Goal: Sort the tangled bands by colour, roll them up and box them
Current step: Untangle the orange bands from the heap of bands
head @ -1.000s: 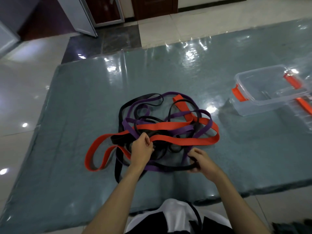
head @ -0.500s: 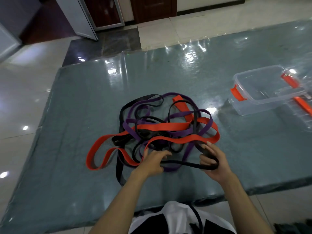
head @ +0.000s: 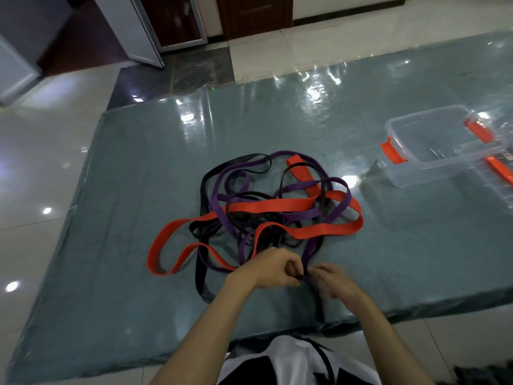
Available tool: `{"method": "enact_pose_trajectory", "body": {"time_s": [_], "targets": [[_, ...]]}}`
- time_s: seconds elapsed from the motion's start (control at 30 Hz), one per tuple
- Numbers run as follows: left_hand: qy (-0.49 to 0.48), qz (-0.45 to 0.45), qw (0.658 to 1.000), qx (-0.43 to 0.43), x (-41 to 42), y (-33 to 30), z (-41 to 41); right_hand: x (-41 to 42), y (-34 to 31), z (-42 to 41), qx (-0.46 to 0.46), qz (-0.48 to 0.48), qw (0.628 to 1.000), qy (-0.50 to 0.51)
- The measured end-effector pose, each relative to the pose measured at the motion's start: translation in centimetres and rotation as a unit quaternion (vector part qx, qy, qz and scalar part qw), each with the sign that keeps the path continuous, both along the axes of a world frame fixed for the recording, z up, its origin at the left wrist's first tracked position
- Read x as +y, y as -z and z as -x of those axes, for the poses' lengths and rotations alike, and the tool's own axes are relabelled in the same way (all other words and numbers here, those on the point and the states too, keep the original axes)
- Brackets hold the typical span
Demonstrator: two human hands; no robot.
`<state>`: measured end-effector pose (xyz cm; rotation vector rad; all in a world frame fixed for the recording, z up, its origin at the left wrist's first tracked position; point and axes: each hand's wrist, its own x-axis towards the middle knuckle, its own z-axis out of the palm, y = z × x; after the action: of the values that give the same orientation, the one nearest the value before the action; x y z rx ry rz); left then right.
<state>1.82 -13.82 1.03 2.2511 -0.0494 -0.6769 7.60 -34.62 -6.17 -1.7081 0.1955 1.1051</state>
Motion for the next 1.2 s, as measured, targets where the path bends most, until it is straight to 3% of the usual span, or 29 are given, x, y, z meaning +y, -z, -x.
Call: {"method": "enact_pose_trajectory", "body": {"time_s": [0.17,0.33,0.5,0.63,0.87,0.97,1.1,1.2], "targets": [[0.066,-0.028,0.996,0.044,-0.5,-0.5,1.2,0.9,-0.4,0.5,0.041,-0.038,0.998,0.019],[-0.005,-0.033,0.992,0.118,3.1,-0.6,3.2,0.5,0.4,0.6,0.012,-0.045,0.995,0.084],[-0.103,-0.122,0.967,0.197,9.5,-0.7,5.2,0.0,1.1,0.1,0.043,-0.075,0.975,0.206],[-0.129,-0.163,0.948,0.243,12.0,0.2,7.3,0.2,1.7,0.0,0.041,-0.066,0.965,0.249],[-0.125,-0.091,0.948,0.280,11.3,2.1,8.7,0.3,3.5,-0.4,-0.040,0.001,0.974,0.225],[-0.181,-0.063,0.954,0.233,11.0,2.6,8.4,0.2,3.7,-0.8,-0.080,0.043,0.972,0.214],[-0.268,-0.099,0.957,0.042,10.1,3.0,6.8,0.1,3.0,-1.7,-0.225,0.172,0.952,0.113],[-0.310,-0.086,0.946,-0.042,8.3,3.2,5.0,0.8,1.7,-2.0,-0.340,0.161,0.923,0.079]]}}
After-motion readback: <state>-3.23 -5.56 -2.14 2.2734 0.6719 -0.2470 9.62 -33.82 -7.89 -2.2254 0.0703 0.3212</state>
